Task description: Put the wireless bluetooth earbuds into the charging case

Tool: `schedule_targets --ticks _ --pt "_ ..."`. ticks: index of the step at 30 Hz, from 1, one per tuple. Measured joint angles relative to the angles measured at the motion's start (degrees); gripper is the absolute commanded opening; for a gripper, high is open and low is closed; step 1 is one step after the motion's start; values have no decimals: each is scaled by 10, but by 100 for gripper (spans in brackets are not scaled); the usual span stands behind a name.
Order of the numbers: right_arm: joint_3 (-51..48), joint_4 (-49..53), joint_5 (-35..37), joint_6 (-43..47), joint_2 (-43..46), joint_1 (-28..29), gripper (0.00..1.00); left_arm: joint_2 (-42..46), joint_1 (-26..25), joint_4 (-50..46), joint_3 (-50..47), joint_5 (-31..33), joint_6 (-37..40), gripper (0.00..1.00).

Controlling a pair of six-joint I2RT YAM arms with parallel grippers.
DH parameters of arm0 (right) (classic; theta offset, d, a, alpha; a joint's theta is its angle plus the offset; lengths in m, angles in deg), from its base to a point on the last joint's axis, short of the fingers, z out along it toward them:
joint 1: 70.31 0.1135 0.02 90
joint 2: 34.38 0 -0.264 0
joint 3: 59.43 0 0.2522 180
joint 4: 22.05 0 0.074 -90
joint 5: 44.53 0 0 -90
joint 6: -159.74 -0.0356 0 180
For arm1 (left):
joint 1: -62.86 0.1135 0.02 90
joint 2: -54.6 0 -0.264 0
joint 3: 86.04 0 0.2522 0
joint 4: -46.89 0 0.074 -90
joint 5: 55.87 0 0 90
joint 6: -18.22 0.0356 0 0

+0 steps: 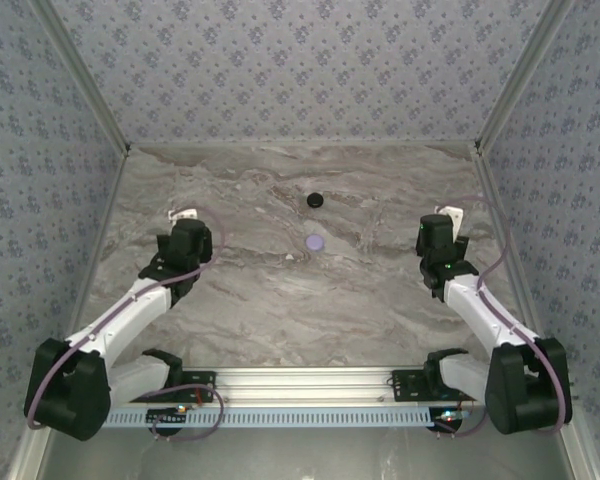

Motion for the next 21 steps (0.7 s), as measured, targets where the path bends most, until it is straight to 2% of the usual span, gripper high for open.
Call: schedule_targets --ticks 7,12,14,15,17,21 --pt "-15 -58 3 1 -49 -28 71 0 70 82 -48 8 44 82" --pt "-14 -71 -7 -3 -85 -47 74 -10 103 153 -83 2 57 94" --pt "-14 -78 -22 -3 -95 -55 75 -17 114 180 -98 -11 63 99" --pt "-15 -86 -33 -2 -98 -59 76 -23 121 192 -104 -20 65 99" --pt "-20 -108 -55 1 -99 -68 85 -33 135 218 -111 -42 68 99" --pt "-46 -175 -103 15 -99 -83 89 -56 157 278 -128 -104 76 99"
